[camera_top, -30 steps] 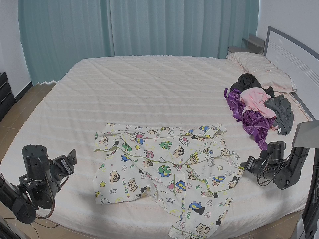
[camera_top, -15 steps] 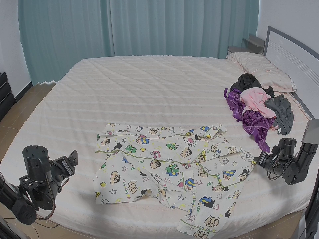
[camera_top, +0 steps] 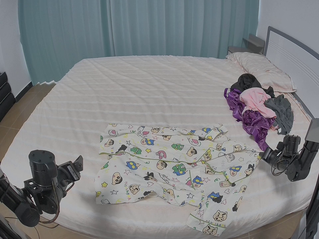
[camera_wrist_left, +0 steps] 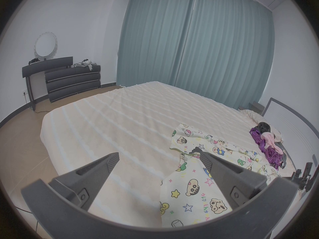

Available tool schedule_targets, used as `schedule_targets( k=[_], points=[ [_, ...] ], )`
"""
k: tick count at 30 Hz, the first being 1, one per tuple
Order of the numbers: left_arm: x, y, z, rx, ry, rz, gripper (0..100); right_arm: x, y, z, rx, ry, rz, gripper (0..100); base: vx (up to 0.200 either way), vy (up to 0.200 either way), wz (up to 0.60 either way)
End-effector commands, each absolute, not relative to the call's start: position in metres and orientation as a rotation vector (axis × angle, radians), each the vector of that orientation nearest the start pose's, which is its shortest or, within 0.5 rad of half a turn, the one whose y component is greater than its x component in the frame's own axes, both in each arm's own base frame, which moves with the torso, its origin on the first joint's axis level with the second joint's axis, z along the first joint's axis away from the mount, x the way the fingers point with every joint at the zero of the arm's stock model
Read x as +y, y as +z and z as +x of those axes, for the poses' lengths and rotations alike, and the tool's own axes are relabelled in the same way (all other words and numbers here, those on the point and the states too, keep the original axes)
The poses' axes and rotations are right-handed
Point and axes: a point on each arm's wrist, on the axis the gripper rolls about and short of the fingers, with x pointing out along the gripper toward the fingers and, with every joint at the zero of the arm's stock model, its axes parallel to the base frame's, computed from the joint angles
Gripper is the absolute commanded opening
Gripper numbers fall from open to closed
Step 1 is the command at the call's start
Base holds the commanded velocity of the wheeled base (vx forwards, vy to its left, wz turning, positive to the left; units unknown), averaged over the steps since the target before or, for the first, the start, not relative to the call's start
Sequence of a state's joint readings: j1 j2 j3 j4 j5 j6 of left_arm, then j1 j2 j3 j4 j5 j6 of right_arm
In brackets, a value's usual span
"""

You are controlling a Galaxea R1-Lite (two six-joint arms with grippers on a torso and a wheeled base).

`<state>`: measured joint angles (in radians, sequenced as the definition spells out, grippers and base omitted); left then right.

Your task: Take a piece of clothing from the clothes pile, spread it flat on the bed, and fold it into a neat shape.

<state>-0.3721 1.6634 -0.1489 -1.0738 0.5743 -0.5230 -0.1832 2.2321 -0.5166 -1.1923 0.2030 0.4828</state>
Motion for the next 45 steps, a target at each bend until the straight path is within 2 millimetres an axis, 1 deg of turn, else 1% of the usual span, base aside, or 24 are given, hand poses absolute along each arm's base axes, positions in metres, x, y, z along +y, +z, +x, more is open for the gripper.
schedule_targets(
  k=[1,5,11,16,17,20,23,27,28,29,30,33,36,40,45],
  points=[
    [-0.068,0.081,0.192,0.356,0.276,-0.299,100,-0.06,0.005,0.32,0.485,-0.116,0.573,0,0.0,0.0,0.0],
    [-0.07,0.079,0.191,0.366,0.266,-0.293,100,-0.061,0.006,0.324,0.469,-0.117,0.575,0,0.0,0.0,0.0],
    [-0.079,0.068,0.19,0.412,0.244,-0.292,100,-0.066,0.009,0.331,0.432,-0.158,0.57,0,0.0,0.0,0.0],
    [-0.085,0.064,0.188,0.429,0.233,-0.307,100,-0.066,0.008,0.331,0.436,-0.159,0.571,0,0.0,0.0,0.0],
    [-0.086,0.062,0.188,0.437,0.233,-0.307,100,-0.066,0.008,0.331,0.438,-0.16,0.571,100,0.0,0.0,0.0],
    [-0.088,0.054,0.181,0.477,0.226,-0.297,100,-0.065,0.006,0.326,0.451,-0.163,0.573,100,0.0,0.0,0.0],
    [-0.096,0.047,0.175,0.508,0.205,-0.331,100,-0.064,0.007,0.322,0.46,-0.167,0.567,100,0.0,0.0,0.0],
    [-0.099,0.038,0.173,0.543,0.221,-0.354,100,-0.065,0.015,0.32,0.445,-0.19,0.561,100,0.0,0.0,0.0],
    [-0.098,0.032,0.172,0.566,0.235,-0.355,100,-0.066,0.018,0.318,0.436,-0.195,0.56,100,0.0,0.0,0.0],
    [-0.098,0.032,0.172,0.566,0.235,-0.355,100,-0.066,0.018,0.318,0.436,-0.195,0.56,100,0.0,0.0,0.0],
    [-0.097,0.025,0.17,0.595,0.252,-0.363,100,-0.063,0.022,0.312,0.44,-0.191,0.559,100,0.0,0.0,0.0],
    [-0.098,0.017,0.171,0.633,0.26,-0.367,100,-0.057,0.024,0.304,0.457,-0.177,0.557,100,0.0,0.0,0.0],
    [-0.098,0.015,0.174,0.67,0.225,-0.392,100,-0.052,0.024,0.301,0.466,-0.167,0.557,100,0.0,0.0,0.0],
    [-0.096,0.016,0.177,0.718,0.162,-0.441,100,-0.052,0.023,0.299,0.475,-0.169,0.558,100,0.0,0.0,0.0],
    [-0.091,0.017,0.189,0.727,0.155,-0.483,100,-0.049,0.023,0.298,0.482,-0.162,0.559,100,0.0,0.0,0.0]
  ],
)
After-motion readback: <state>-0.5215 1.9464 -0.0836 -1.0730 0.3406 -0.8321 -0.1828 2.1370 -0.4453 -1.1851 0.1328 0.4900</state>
